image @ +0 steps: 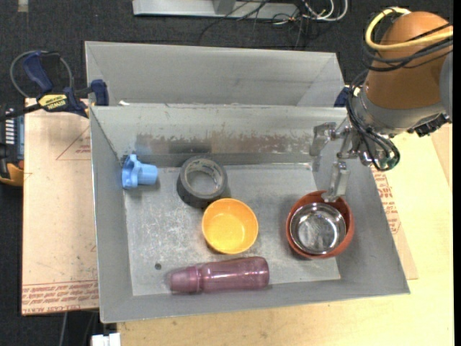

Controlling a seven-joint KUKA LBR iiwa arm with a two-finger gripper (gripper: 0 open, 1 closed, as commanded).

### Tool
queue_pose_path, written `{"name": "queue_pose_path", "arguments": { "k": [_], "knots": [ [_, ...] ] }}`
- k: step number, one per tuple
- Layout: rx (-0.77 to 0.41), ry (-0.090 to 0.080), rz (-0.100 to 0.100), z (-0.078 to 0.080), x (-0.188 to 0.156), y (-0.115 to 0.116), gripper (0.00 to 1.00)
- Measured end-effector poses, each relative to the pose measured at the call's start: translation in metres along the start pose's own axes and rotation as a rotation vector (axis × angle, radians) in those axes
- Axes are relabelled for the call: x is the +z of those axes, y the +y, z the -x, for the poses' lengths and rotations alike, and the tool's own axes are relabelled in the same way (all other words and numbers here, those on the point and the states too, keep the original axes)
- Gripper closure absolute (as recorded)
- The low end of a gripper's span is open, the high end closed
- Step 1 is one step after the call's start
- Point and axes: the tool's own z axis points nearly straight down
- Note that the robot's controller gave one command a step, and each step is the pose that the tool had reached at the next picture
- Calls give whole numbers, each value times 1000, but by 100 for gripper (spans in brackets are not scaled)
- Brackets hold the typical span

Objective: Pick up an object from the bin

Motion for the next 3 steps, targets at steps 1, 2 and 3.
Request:
{"name": "queue_pose_path", "arguments": {
  "k": [1,2,3],
  "knots": [
    [0,0,0,0,0,0,0],
    [32,0,0,-39,29,-39,0],
    [3,-8,3,-17,50,27,0]
  ]
}}
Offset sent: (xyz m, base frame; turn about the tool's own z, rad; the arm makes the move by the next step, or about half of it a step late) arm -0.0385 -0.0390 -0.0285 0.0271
